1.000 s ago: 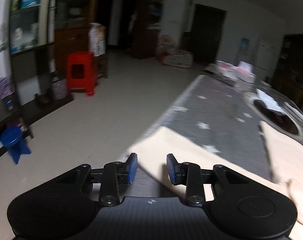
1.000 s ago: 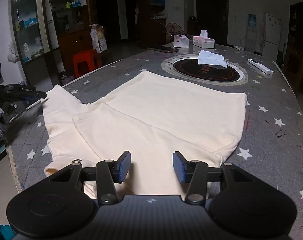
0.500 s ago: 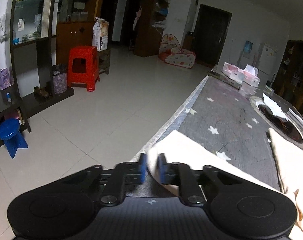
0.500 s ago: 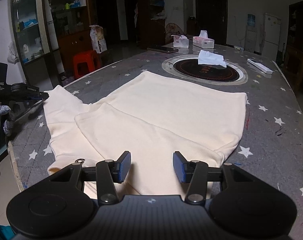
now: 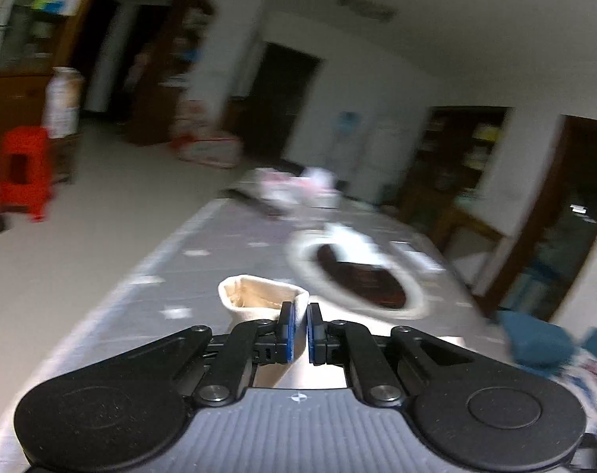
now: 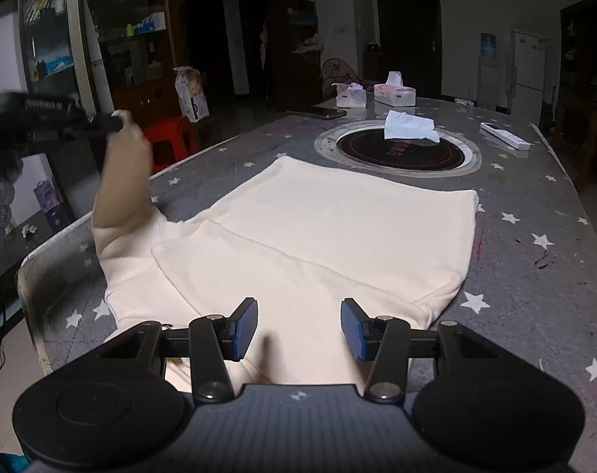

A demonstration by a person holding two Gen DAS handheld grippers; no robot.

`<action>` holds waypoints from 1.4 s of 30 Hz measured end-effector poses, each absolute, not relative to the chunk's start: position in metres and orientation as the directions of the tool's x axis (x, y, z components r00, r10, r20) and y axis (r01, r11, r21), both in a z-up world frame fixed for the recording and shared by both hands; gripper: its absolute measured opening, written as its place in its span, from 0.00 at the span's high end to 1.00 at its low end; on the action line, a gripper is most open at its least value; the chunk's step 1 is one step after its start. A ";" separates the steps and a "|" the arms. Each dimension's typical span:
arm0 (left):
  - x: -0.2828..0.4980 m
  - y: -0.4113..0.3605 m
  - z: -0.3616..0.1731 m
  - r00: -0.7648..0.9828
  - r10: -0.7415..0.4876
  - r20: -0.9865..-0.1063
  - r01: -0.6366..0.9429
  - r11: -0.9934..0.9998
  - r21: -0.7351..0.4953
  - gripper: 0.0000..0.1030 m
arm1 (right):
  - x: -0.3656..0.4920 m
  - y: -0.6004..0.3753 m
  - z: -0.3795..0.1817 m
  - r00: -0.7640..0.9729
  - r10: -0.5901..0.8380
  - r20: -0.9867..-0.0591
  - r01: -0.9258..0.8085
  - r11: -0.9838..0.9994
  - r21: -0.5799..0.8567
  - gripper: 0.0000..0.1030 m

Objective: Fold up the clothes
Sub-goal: 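Fold the patched sleeve across the sweatshirt body with the left gripper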

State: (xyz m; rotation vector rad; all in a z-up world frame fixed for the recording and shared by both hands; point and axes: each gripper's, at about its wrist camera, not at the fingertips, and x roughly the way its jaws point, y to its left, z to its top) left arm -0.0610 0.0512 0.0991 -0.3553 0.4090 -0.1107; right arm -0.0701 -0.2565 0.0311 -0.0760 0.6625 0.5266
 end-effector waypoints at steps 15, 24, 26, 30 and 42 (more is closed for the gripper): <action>-0.050 -0.088 0.083 0.716 -0.588 -0.376 0.447 0.800 -0.400 0.93 | -0.078 -0.305 0.036 0.721 0.383 -0.578 -0.376 0.916 0.137 0.54; -0.062 -0.105 0.047 0.644 -0.601 -0.473 0.479 0.799 -0.362 0.64 | -0.077 -0.322 0.037 0.744 0.351 -0.569 -0.317 0.935 0.162 0.54; -0.067 -0.098 0.047 0.650 -0.595 -0.473 0.483 0.804 -0.348 0.64 | -0.075 -0.319 0.039 0.740 0.363 -0.567 -0.326 0.930 0.169 0.55; -0.076 -0.072 0.045 0.687 -0.540 -0.485 0.444 0.841 -0.307 0.64 | -0.074 -0.309 0.039 0.720 0.396 -0.570 -0.363 0.915 0.177 0.60; -0.080 0.007 0.016 0.727 -0.361 -0.584 0.234 0.930 -0.284 0.68 | -0.053 -0.276 0.017 0.660 0.416 -0.626 -0.412 0.897 0.161 0.75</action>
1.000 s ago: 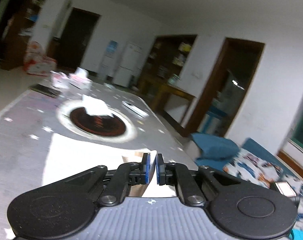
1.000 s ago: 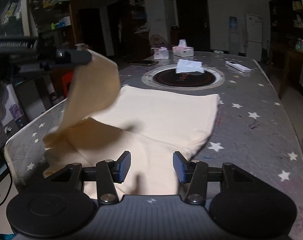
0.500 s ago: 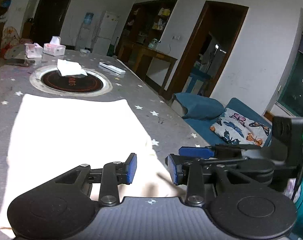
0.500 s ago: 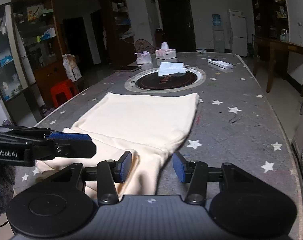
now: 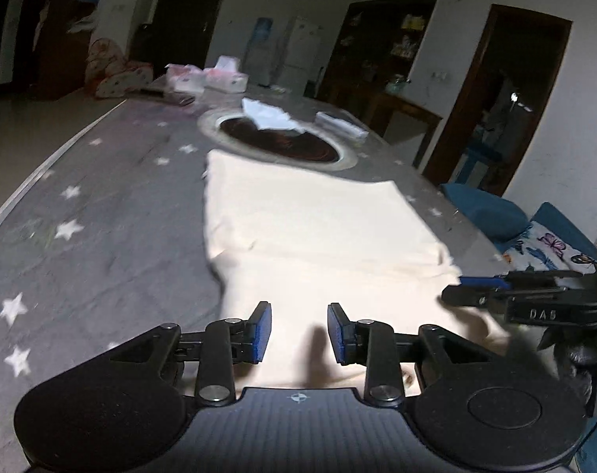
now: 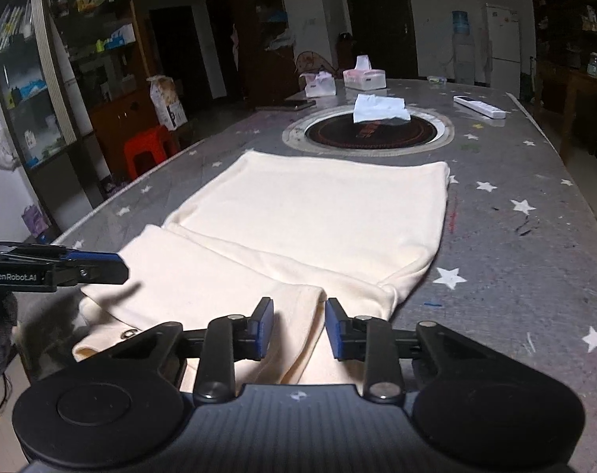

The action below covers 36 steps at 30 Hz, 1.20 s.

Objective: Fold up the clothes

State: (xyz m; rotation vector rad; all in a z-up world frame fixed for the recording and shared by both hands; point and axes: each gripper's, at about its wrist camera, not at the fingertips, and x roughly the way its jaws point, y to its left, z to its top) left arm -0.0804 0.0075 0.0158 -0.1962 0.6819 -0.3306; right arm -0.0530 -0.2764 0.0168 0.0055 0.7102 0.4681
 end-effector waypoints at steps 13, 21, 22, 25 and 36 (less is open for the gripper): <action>-0.044 0.003 0.031 0.736 -0.374 -0.564 0.263 0.926 -0.271 0.69 | -0.054 -0.271 0.020 0.699 0.350 -0.624 -0.399 0.914 0.065 0.96; -0.029 0.003 0.019 0.721 -0.350 -0.598 0.242 0.936 -0.257 0.70 | -0.054 -0.271 0.023 0.711 0.314 -0.629 -0.395 0.918 0.011 0.95; -0.031 0.003 0.021 0.722 -0.354 -0.594 0.246 0.934 -0.258 0.70 | -0.055 -0.271 0.026 0.715 0.324 -0.620 -0.400 0.916 0.017 0.94; -0.037 -0.001 0.025 0.718 -0.381 -0.583 0.275 0.924 -0.266 0.69 | -0.059 -0.267 0.034 0.706 0.373 -0.602 -0.441 0.897 0.039 0.92; -0.071 -0.015 0.022 0.700 -0.399 -0.593 0.382 0.910 -0.162 0.67 | -0.079 -0.251 0.019 0.637 0.419 -0.646 -0.545 0.838 0.007 0.83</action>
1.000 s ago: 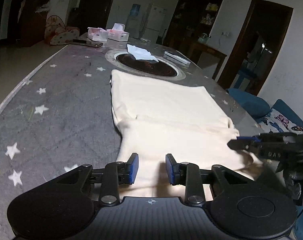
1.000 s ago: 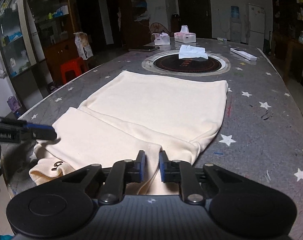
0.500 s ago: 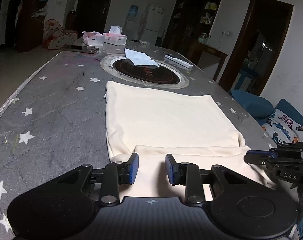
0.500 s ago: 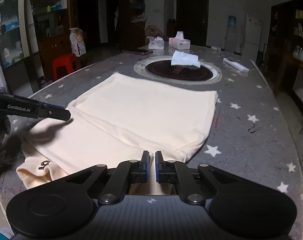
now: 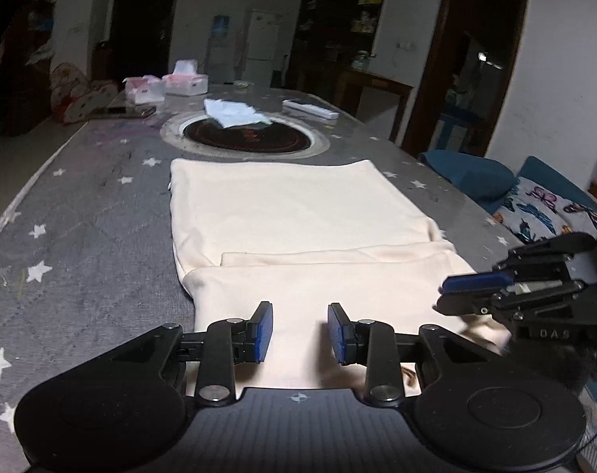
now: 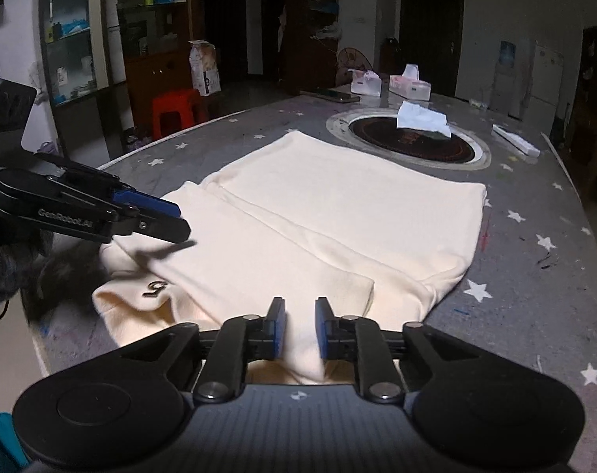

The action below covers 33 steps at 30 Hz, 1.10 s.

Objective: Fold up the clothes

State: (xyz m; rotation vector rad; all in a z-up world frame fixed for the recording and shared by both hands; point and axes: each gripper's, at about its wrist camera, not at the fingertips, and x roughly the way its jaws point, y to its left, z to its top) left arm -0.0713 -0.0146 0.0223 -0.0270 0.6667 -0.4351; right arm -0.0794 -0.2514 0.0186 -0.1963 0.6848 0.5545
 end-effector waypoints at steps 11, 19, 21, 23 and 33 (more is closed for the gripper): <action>-0.135 -0.029 0.024 0.691 -0.403 -0.600 0.556 0.827 0.084 0.67 | -0.099 -0.250 0.015 0.647 0.404 -0.647 -0.577 0.814 -0.069 0.75; -0.149 -0.029 0.020 0.693 -0.403 -0.597 0.609 0.771 0.186 0.64 | -0.108 -0.255 0.018 0.657 0.389 -0.645 -0.577 0.811 -0.098 0.71; -0.151 -0.032 0.018 0.697 -0.401 -0.595 0.618 0.757 0.212 0.64 | -0.111 -0.257 0.019 0.660 0.382 -0.647 -0.577 0.809 -0.111 0.68; -0.152 -0.037 0.015 0.699 -0.399 -0.593 0.627 0.741 0.240 0.64 | -0.113 -0.257 0.019 0.659 0.377 -0.651 -0.583 0.803 -0.124 0.67; -0.149 -0.058 0.002 0.717 -0.436 -0.544 0.658 0.680 0.322 0.82 | -0.136 -0.260 0.028 0.659 0.370 -0.654 -0.633 0.744 -0.216 0.48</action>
